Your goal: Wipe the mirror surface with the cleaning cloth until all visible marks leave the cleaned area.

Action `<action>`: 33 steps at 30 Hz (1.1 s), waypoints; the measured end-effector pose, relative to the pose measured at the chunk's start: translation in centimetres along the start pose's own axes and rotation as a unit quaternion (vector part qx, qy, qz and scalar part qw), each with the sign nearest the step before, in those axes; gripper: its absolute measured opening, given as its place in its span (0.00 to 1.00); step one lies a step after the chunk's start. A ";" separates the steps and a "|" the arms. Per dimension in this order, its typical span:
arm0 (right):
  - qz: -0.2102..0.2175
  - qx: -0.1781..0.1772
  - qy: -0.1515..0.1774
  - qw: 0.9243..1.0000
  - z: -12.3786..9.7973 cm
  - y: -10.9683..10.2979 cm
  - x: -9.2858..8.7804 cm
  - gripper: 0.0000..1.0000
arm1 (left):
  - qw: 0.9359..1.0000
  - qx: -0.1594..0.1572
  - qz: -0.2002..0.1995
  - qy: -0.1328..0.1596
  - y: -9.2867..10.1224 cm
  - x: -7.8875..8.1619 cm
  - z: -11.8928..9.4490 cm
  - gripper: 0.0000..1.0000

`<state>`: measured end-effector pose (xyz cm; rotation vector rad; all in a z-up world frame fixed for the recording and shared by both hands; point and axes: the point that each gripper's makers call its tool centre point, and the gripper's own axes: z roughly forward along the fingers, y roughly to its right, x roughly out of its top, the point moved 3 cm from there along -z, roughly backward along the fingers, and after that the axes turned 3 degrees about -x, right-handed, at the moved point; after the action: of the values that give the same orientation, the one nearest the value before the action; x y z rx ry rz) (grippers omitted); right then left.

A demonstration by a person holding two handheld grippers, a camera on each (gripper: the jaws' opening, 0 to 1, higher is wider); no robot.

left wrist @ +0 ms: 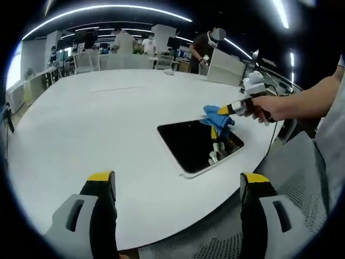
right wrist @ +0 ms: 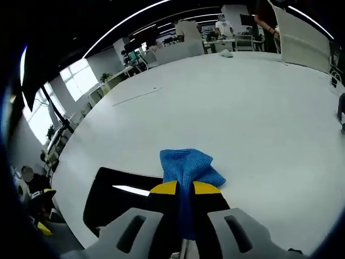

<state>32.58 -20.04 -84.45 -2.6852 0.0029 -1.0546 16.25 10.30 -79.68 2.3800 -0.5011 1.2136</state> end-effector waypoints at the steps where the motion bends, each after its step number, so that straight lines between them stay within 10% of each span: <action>1: 0.004 0.001 0.001 1.000 0.1 -0.2 0.0 0.03 | 1.000 0.001 0.004 0.000 0.2 0.0 0.0 0.95; 33: -0.030 0.018 -0.040 0.999 2.1 -4.7 -1.1 0.03 | 1.000 -0.011 0.011 -0.014 0.2 -0.9 0.4 0.97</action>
<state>32.71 -14.88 -85.54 -2.7085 -0.1105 -0.9548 15.94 10.07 -80.56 2.3821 -0.5498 1.1789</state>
